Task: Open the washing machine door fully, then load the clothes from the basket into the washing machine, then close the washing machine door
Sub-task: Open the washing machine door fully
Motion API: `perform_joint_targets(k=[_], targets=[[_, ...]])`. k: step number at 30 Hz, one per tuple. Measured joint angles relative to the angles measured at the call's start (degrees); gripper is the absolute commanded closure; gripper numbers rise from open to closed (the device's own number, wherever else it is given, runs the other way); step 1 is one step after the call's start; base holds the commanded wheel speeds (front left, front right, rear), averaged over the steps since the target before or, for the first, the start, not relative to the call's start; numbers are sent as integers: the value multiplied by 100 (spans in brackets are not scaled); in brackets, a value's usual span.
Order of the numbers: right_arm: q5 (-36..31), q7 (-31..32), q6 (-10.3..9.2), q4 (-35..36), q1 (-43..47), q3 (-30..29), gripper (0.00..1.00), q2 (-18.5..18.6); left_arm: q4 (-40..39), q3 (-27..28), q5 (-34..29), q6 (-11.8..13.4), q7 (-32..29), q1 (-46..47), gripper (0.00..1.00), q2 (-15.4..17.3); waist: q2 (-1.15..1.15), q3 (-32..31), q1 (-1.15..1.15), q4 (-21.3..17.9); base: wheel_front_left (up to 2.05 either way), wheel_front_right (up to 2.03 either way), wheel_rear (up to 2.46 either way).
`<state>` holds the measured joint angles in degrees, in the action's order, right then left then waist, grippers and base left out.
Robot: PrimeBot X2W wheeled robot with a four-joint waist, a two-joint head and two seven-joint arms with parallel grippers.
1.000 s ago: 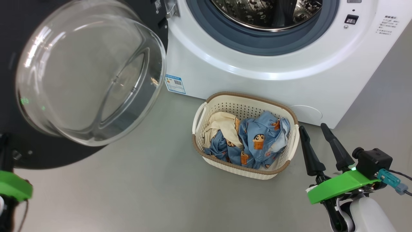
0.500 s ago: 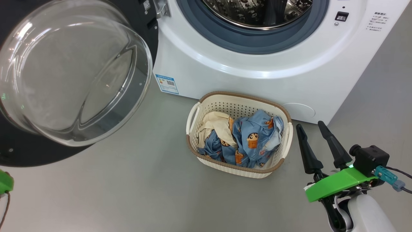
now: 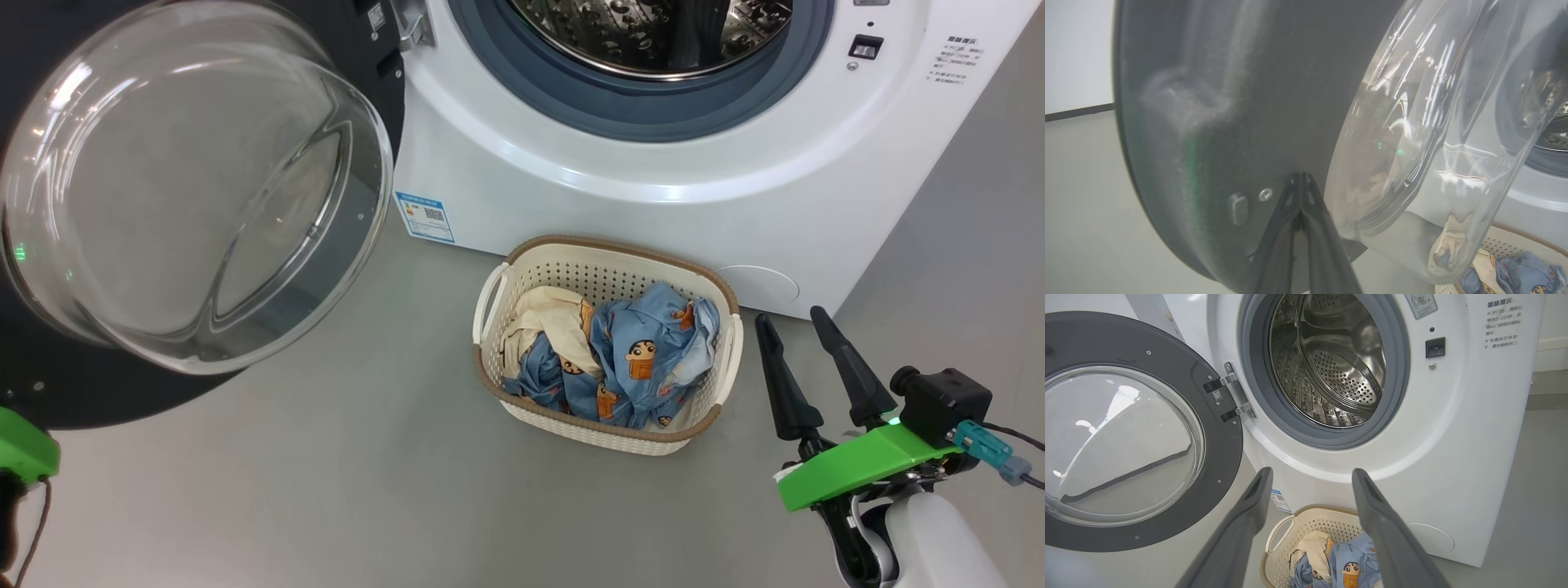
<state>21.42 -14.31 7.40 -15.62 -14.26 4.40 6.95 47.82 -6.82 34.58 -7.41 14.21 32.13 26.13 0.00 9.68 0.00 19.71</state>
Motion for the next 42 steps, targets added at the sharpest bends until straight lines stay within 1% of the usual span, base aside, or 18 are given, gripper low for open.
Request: perform_joint_targets(k=[6, 14, 23, 24, 25, 26, 27, 30, 32, 35, 39, 42], targets=[[11, 0, 0, -9, 0, -16, 0, 45, -314, 5, -3, 0, 1, -116, 100, -82, 0, -13, 0, 9, 0, 0, 0], [34, 0, 0, -20, 2, -16, 0, 70, -921, 122, -99, 0, 1, -634, 100, -270, 0, -119, 0, -29, 0, 0, 0], [41, 0, 0, -16, 17, -9, 0, 103, -1895, 314, -272, 14, 1, -1220, 100, -631, 0, -247, 0, -119, 0, 0, 0], [41, 0, 0, -14, 17, -7, 0, 103, -2004, 322, -275, 21, 2, -1287, 68, -678, 0, -262, 0, -133, 0, 0, 0], [41, 0, 0, -13, 18, 0, 0, 100, -2094, 323, -299, 56, 2, -1356, 51, -719, 0, -278, 0, -150, 0, 0, 0], [41, 0, 0, -11, 19, 3, 0, 99, -2185, 321, -328, 67, 2, -1430, 21, -759, 0, -295, 0, -168, 0, 0, 0], [41, 0, 0, -9, 20, 7, 0, 97, -2268, 316, -366, 69, 2, -1499, 0, -793, 0, -311, 0, -186, 0, 0, 0], [40, 0, 0, 9, 34, 13, 0, 96, -2555, 321, -431, 131, 2, -1703, 0, -871, 0, -358, 0, -259, 0, 0, 0], [40, 0, 0, 19, 69, 24, 0, 94, -2750, 339, -463, 219, 2, -1824, 0, -943, 0, -389, 0, -318, 0, 0, 0], [40, 0, 0, 21, 146, 36, 0, 86, -2987, 343, -463, 224, 2, -2008, 0, -1049, 0, -432, 0, -421, 0, 0, 0], [40, 0, 0, 24, 157, 41, 0, 87, -3189, 310, -547, 315, 2, -2192, 0, -1141, 0, -480, 0, -574, 0, 0, 0], [40, 0, 0, 26, 157, 59, 0, 96, -3289, 267, -566, 338, 2, -2280, 0, -1190, 0, -498, 0, -713, 0, 0, 0]])
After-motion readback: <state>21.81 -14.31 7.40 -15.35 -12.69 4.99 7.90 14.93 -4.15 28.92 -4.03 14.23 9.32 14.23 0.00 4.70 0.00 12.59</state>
